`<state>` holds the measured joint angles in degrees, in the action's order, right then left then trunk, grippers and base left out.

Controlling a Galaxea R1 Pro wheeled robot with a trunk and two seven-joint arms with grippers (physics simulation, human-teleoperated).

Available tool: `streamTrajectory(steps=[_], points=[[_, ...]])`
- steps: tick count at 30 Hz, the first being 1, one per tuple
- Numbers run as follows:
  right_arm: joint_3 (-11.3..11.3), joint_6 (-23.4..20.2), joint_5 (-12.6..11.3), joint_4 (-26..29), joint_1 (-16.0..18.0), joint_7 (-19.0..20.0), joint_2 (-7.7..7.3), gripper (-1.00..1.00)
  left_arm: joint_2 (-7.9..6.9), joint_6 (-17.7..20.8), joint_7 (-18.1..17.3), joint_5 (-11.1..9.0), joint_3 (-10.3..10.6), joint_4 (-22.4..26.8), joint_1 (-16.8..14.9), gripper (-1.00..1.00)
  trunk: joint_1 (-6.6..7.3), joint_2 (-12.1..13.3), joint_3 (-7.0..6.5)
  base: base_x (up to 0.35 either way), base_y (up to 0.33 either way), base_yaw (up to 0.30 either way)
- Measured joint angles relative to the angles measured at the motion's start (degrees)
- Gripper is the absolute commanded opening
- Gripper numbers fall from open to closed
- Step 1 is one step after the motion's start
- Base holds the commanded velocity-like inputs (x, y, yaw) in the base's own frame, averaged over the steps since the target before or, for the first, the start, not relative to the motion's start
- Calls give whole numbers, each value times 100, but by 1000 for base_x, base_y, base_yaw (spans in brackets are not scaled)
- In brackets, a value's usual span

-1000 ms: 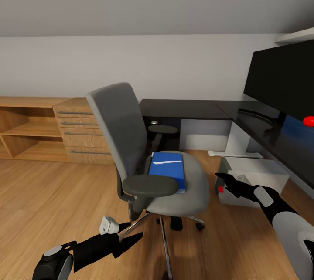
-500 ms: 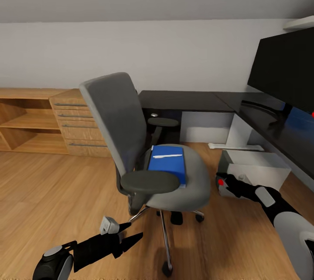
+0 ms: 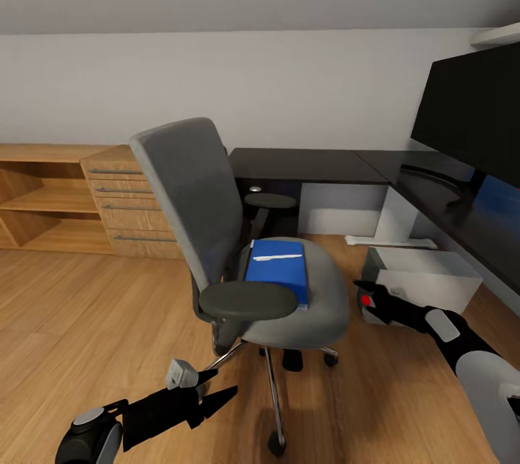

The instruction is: In the bedroom, organize the workspace by keeping the computer under the desk, ensuring the monitor is on the desk, placing the keyboard on the desk next to the monitor, placing the mouse on the desk next to the keyboard, moving the folder from the swivel chair onto the desk next to the mouse, stacking the notebook on top of the folder with the pen on top of the notebook, and positioning the swivel chair next to the desk.

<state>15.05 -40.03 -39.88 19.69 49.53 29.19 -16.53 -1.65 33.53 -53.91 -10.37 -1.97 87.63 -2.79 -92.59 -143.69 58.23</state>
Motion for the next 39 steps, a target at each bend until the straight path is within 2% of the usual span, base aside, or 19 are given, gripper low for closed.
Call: streamTrajectory(steps=[8,17,24,34,39], points=[[-36,-165,1,1,-5,204,27,100,-1,-13,0,1,67,-1,0,100,0,0,0,0,0,0],[-91,-185,0,-7,-9,258,72,100,-1,-19,-5,-2,75,-1,0,100,0,0,0,0,0,0],[-96,-180,10,-8,-9,264,165,100,1,-22,-8,-3,76,-1,0,100,0,0,0,0,0,0],[-98,-168,61,-8,-9,262,378,100,0,-30,-8,-3,76,-1,0,100,0,0,0,0,0,3],[-103,-137,124,-11,-8,250,410,100,4,-31,-7,-3,74,1,2,100,0,0,10,0,0,152]])
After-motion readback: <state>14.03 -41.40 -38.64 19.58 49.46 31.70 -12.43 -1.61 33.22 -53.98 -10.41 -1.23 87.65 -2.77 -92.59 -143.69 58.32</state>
